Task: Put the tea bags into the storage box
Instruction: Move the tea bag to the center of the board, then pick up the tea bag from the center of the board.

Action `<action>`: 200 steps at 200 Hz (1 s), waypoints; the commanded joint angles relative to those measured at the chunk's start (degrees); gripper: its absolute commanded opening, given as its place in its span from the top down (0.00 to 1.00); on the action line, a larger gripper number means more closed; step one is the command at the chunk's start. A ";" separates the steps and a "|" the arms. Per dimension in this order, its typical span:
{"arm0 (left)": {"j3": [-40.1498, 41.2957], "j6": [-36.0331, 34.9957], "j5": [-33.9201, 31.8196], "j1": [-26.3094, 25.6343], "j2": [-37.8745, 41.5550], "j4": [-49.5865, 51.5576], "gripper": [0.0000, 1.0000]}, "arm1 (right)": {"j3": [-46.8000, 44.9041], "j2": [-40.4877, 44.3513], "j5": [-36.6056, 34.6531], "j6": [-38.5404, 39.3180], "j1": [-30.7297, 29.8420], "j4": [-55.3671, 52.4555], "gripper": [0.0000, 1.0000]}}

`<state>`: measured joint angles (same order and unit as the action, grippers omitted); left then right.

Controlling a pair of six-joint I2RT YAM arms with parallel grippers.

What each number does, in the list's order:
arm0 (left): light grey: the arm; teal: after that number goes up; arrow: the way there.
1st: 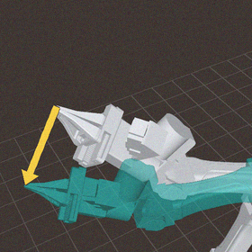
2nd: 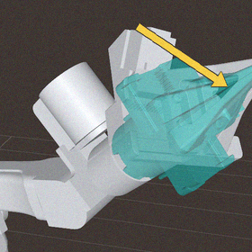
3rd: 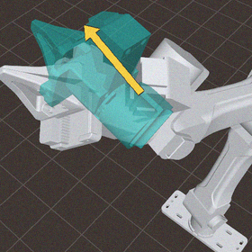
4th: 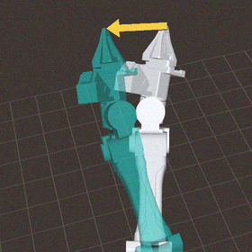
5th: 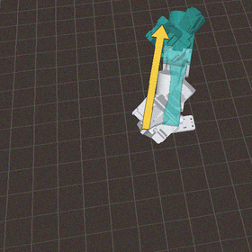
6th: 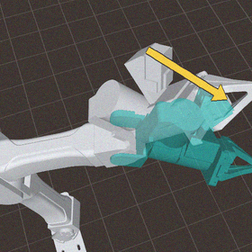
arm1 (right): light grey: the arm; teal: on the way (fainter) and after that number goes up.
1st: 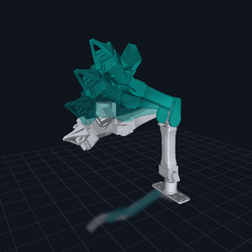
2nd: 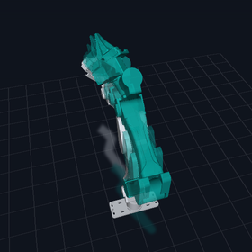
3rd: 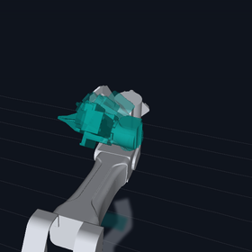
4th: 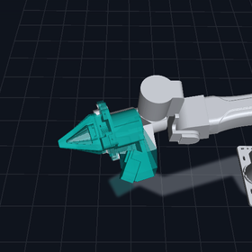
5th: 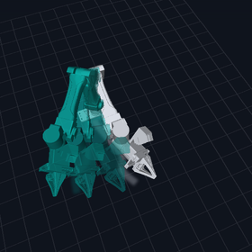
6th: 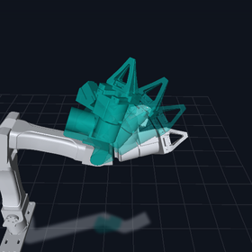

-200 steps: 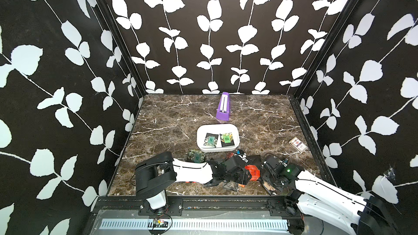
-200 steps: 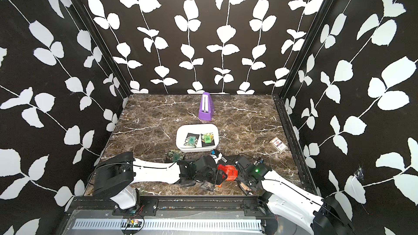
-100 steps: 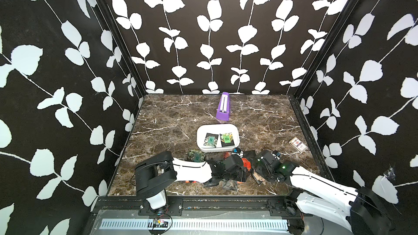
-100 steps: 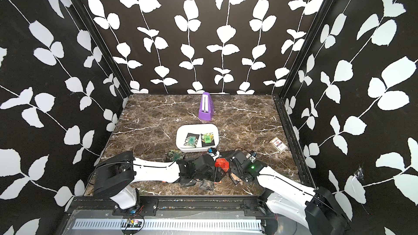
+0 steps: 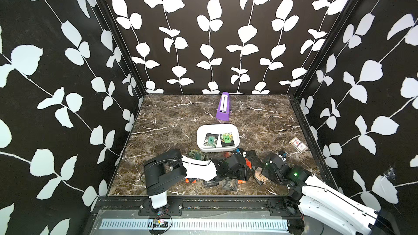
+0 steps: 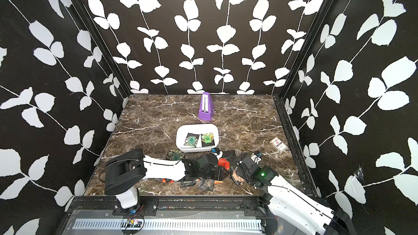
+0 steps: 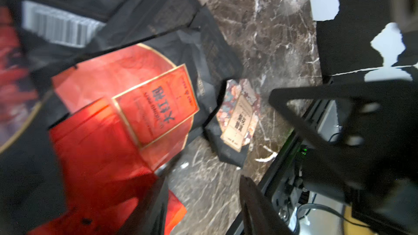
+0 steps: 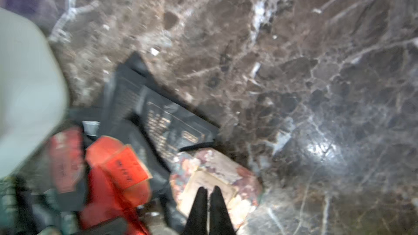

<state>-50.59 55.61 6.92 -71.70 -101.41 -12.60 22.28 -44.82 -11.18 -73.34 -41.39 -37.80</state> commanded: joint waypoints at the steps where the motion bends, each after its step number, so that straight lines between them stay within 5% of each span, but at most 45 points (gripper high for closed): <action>1: -1.83 0.11 0.99 -0.09 -0.98 -0.06 0.49 | -2.04 -2.15 0.53 0.88 1.22 1.52 0.99; 200: -8.18 4.81 0.68 -3.18 -6.12 2.10 0.56 | -6.40 -4.95 4.45 1.10 6.73 4.34 1.00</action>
<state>-56.49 59.44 6.70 -74.06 -106.65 -10.61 18.59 -49.45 -7.79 -71.64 -35.03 -31.92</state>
